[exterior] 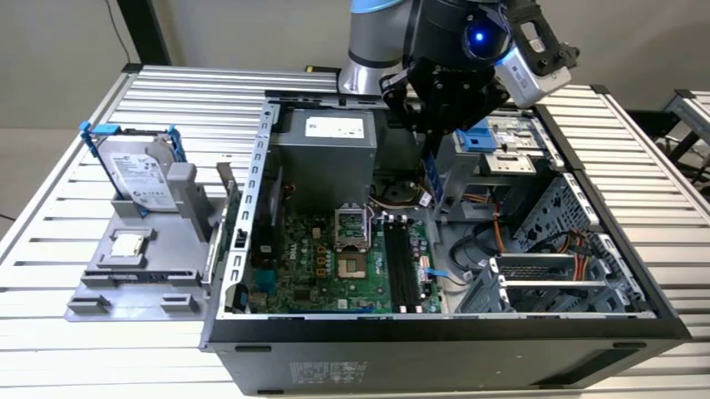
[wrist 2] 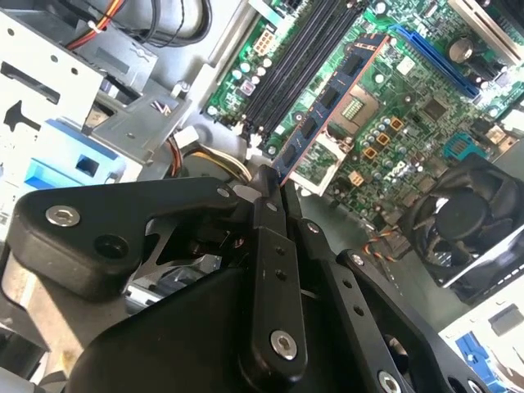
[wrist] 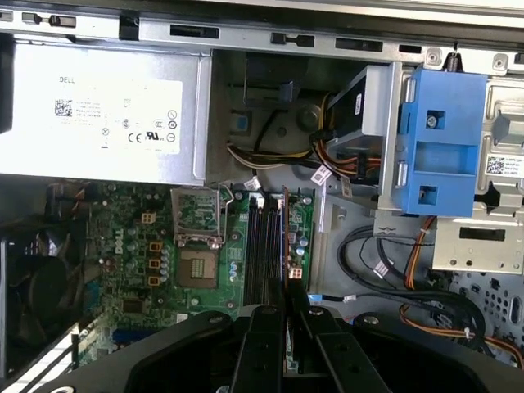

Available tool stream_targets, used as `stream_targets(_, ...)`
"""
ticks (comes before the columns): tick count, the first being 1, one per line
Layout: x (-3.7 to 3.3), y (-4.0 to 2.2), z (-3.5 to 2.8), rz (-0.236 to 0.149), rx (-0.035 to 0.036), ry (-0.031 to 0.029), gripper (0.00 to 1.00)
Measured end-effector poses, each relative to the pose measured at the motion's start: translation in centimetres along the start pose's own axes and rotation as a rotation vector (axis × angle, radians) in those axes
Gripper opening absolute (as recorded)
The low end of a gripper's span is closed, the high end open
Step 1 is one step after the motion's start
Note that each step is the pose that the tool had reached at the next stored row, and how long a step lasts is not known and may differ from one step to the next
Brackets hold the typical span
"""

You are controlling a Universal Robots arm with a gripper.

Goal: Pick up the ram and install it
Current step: 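Insert the ram into the slot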

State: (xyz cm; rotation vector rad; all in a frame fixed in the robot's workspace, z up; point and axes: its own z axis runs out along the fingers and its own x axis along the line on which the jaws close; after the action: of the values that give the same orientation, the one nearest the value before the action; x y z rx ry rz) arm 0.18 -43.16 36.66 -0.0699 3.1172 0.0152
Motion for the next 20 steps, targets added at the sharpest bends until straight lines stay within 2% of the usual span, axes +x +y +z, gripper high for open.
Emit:
stream_targets(4, 0.0, 0.0, 0.33, 0.0, 0.0001, 0.0, 0.0)
stream_targets(20, 0.01, 0.0, 0.72, 0.0, 0.0001, 0.0001, 0.0)
